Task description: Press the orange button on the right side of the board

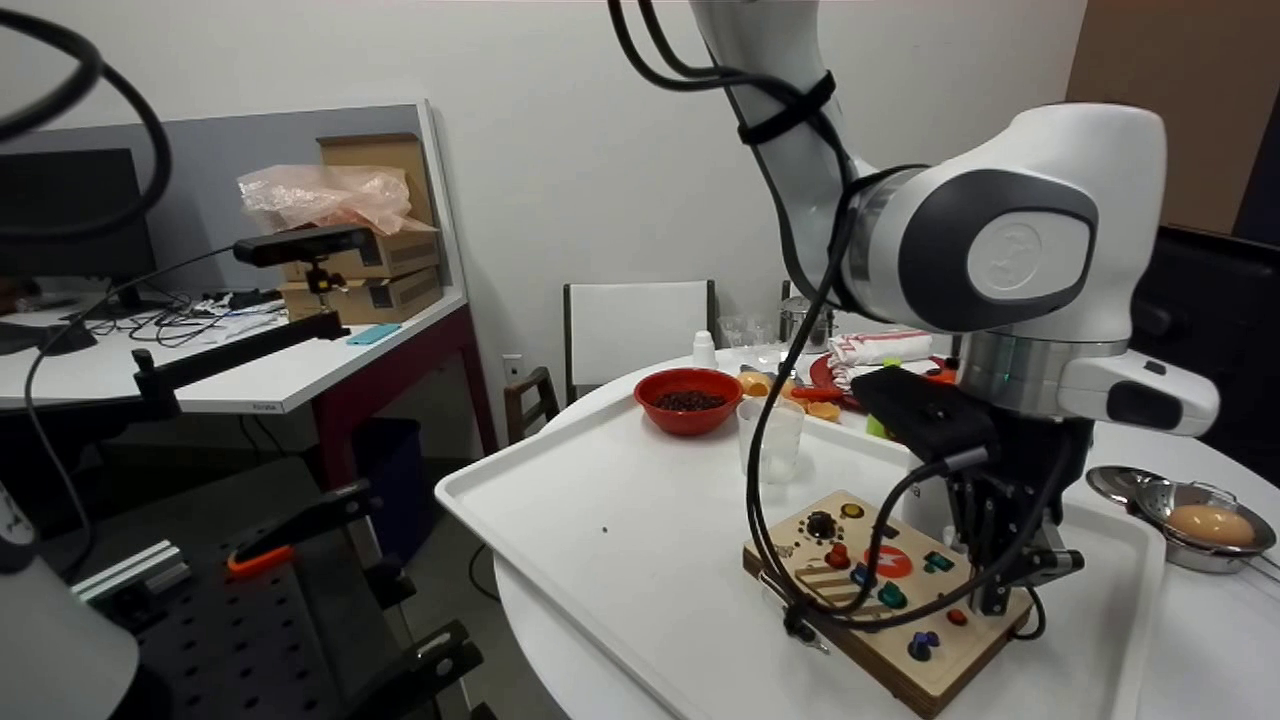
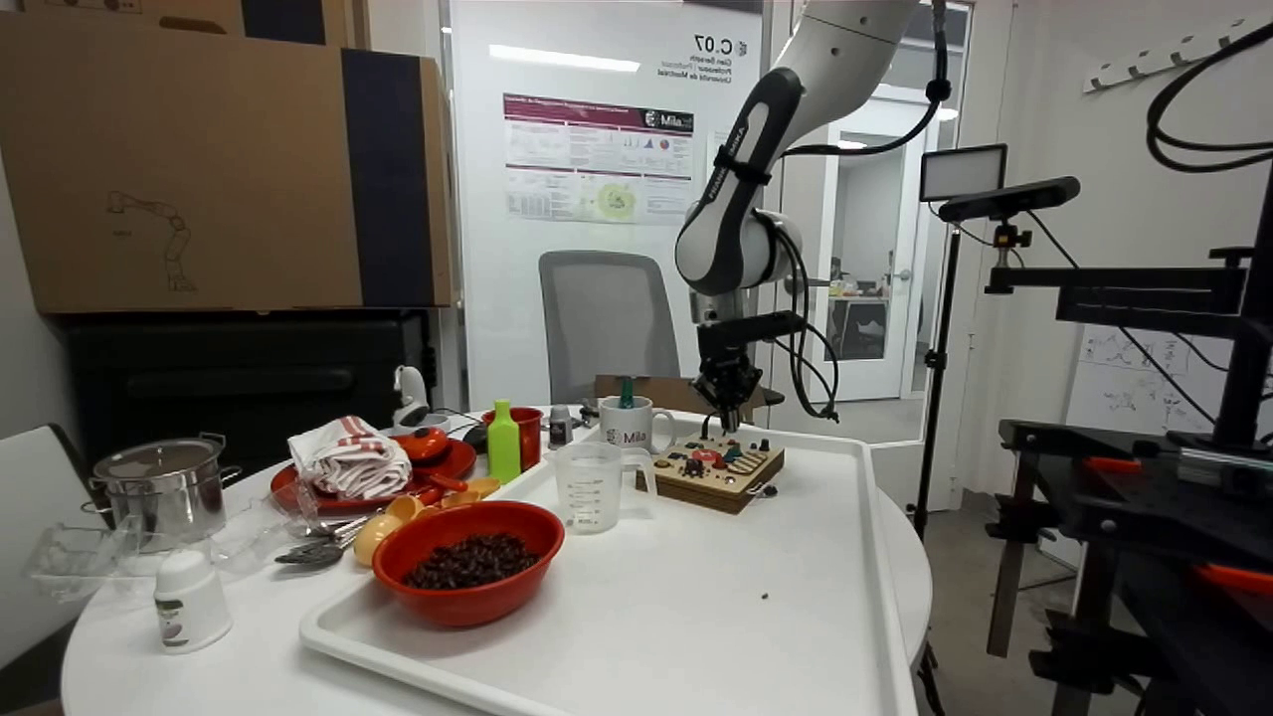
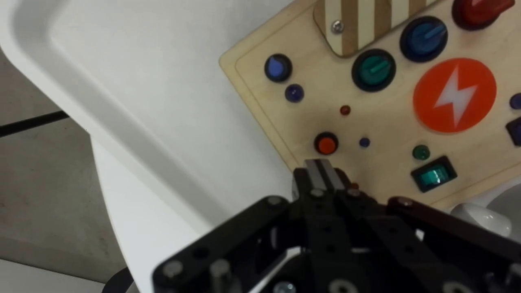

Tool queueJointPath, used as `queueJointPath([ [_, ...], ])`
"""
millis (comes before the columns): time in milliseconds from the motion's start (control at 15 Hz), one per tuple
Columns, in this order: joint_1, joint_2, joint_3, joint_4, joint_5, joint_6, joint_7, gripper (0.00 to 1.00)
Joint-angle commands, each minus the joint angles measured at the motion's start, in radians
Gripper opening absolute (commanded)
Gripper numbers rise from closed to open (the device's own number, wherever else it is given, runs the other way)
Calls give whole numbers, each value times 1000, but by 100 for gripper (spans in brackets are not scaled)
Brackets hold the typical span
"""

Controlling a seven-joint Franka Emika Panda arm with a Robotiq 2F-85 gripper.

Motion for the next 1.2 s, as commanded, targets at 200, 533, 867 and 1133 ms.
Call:
queueJointPath([
  [200,33,-53,-6,-50,-18,-32,13,2],
  [533,44,-53,-10,-61,-25,-56,18,2],
  [867,44,-47,-10,-59,-22,-54,22,2],
  [1133,44,-43,-13,-50,-23,-53,25,2],
])
